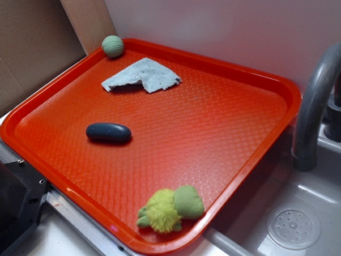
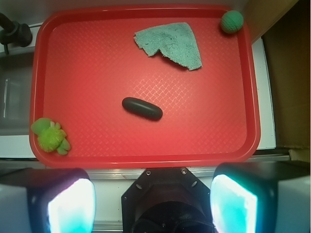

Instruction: Grab the plastic pickle.

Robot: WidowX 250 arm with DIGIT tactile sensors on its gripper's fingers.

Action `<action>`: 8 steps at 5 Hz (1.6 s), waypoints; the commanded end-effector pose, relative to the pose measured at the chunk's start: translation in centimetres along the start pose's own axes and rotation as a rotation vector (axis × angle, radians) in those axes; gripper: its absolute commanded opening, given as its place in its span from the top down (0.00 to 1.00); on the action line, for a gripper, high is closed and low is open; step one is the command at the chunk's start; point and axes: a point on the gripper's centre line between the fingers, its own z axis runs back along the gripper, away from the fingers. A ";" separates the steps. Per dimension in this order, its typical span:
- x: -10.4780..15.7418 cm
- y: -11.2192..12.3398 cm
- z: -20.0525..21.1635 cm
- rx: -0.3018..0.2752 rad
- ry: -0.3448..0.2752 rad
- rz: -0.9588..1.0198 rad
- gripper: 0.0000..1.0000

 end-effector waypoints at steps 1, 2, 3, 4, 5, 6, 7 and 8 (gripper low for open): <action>0.0 0.0 0.0 0.000 0.000 0.000 0.00; 2.6 -1.6 -5.4 0.120 0.106 -0.262 0.00; 4.2 -1.5 -7.8 0.150 -0.106 -0.304 0.00; 4.2 -1.5 -7.8 0.150 -0.106 -0.304 0.00; 4.2 -1.5 -7.8 0.150 -0.106 -0.304 0.00; 4.2 -1.5 -7.8 0.150 -0.106 -0.304 0.00; 6.1 -2.4 -12.1 0.144 -0.164 -0.341 0.00; 5.2 -3.4 -15.1 0.026 -0.281 -0.515 0.00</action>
